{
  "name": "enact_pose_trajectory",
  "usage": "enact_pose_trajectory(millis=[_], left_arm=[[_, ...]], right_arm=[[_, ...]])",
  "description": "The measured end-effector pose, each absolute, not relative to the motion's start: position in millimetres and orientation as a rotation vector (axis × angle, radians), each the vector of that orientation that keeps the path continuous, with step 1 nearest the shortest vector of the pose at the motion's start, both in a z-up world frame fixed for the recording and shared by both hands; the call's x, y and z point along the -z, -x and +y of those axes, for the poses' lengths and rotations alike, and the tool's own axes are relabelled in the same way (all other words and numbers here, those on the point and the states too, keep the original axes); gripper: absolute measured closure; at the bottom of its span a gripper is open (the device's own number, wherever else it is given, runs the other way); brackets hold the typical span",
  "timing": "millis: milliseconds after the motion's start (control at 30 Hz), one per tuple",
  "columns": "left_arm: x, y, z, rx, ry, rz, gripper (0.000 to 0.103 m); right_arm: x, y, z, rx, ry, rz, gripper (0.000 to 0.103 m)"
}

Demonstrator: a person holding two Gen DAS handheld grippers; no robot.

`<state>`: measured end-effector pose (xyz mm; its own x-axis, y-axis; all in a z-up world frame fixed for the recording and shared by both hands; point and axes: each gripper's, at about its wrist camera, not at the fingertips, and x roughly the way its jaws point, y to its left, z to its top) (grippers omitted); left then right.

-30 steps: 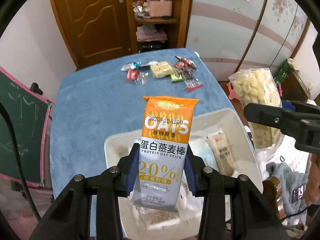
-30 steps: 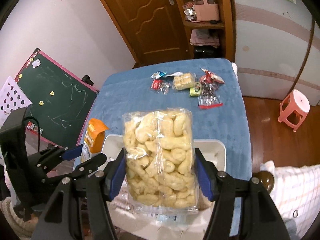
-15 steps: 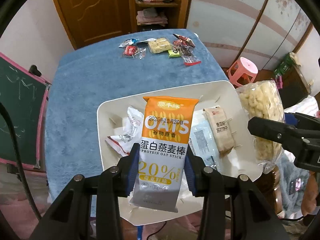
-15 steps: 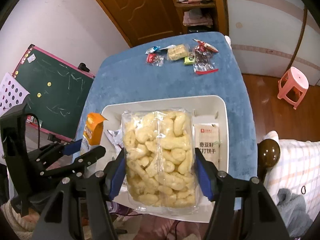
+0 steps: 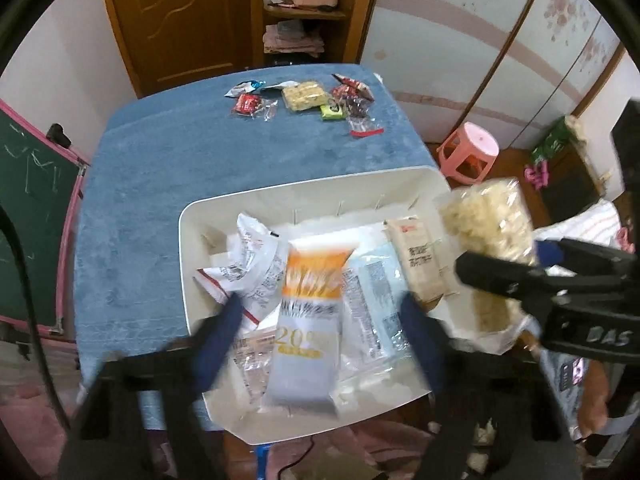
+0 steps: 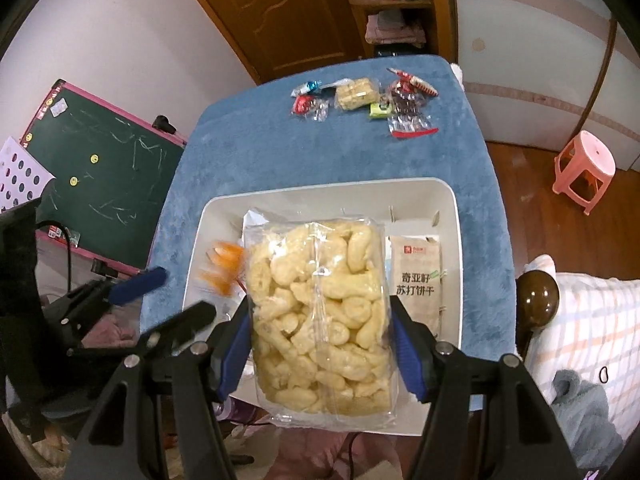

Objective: Organize snacks
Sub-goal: 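Carry the OATS bar and puffed-snack bag over the white tray with both tools, then lower both bags into the tray and open both tools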

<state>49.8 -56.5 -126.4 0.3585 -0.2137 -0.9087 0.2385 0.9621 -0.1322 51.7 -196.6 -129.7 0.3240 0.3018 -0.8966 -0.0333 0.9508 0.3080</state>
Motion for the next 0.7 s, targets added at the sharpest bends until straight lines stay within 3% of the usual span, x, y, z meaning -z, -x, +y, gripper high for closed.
enact_pose_trajectory(millis=[700], left_arm=[[136, -58, -41, 0.218, 0.002, 1.232, 0.017]], right_arm=[[128, -52, -187, -0.211, -0.247, 1.208, 0.030]])
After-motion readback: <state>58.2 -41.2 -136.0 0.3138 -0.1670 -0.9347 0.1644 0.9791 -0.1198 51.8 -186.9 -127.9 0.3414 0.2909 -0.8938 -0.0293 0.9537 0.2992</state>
